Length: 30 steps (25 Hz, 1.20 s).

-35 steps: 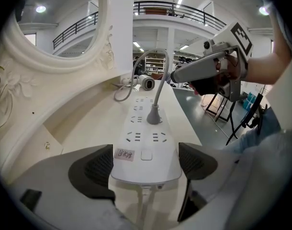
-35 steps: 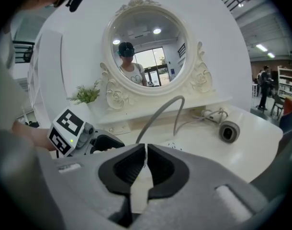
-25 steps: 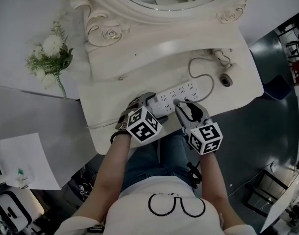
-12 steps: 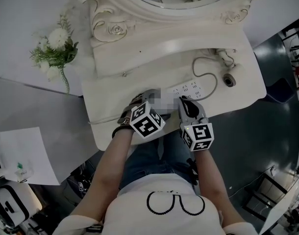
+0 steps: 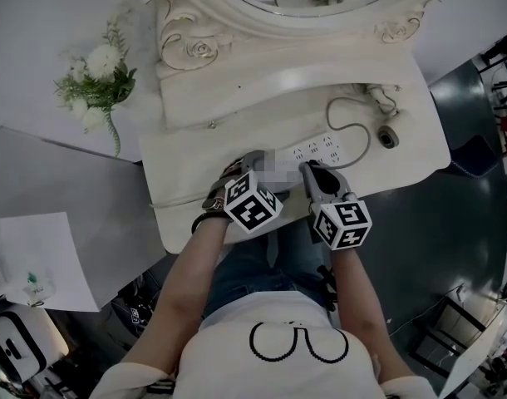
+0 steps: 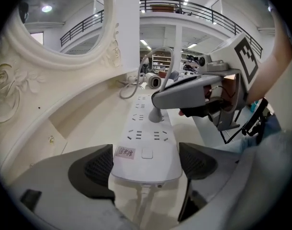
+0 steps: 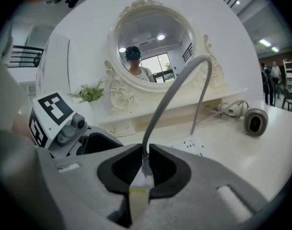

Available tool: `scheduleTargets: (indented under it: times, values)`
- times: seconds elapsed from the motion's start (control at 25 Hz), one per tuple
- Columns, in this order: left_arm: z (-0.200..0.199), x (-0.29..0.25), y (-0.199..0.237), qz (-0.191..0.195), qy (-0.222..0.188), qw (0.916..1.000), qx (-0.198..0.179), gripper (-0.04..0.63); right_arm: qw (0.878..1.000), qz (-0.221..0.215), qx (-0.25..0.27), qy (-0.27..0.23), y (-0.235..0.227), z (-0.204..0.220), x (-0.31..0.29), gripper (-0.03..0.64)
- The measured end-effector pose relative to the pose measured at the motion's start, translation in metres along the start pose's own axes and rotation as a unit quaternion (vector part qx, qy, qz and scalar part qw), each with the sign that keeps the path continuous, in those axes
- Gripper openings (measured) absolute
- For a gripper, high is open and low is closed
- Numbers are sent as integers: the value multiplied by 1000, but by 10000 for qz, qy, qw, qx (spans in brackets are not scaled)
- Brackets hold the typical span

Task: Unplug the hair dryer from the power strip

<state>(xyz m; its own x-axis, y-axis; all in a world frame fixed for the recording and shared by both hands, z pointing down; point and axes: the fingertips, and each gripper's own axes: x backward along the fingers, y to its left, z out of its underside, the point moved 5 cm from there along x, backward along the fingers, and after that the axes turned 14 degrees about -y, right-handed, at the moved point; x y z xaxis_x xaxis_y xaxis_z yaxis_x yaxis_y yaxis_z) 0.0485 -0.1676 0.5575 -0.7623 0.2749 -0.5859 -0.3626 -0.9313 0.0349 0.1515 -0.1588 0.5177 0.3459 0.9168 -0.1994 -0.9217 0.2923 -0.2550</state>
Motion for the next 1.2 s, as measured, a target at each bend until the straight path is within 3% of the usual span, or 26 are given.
scheduleTargets:
  times: [0.08,0.24,0.32,0.4,0.56,0.64,0.72,0.84,0.92,1.0,1.2]
  values:
    - [0,0,1,-49,-33,9999,84,428,9999,37,110,8,2,-1,3,43]
    - [0,-1,-1,-17,70,10000,-23,426,9907,37,1326,306,14,-3,1,41]
    - [0,-2,-1,27,134,9998,-138,426,9878,-4,1513,378,16,-4,-4,41]
    - [0,-3,-1,19,167,9997,-179,425,9912,-9,1268,374,12,-6,-9,40]
    - [0,-3,-1,-121,135,9998,-44,425,9997,35,154,171,1,-6,-5,41]
    - [0,-3,-1,-209,60,9997,63,428,9999,118,-14,95,-1,-5,2,41]
    - [0,-3,-1,-207,84,9997,103,430,9984,109,520,192,5,-6,3,41]
    - [-1,-3,0,-75,236,9997,-17,429,9847,-93,1689,410,19,-11,-3,41]
    - [-1,-4,-2,-30,283,9995,-137,428,9801,-167,1915,490,21,-13,-9,40]
    - [-1,-6,-3,-52,317,9993,-216,428,9844,-120,1672,544,15,-12,-12,40]
    - [-1,-7,-2,-254,281,9993,-47,430,9990,-73,299,337,-1,-9,-6,41]
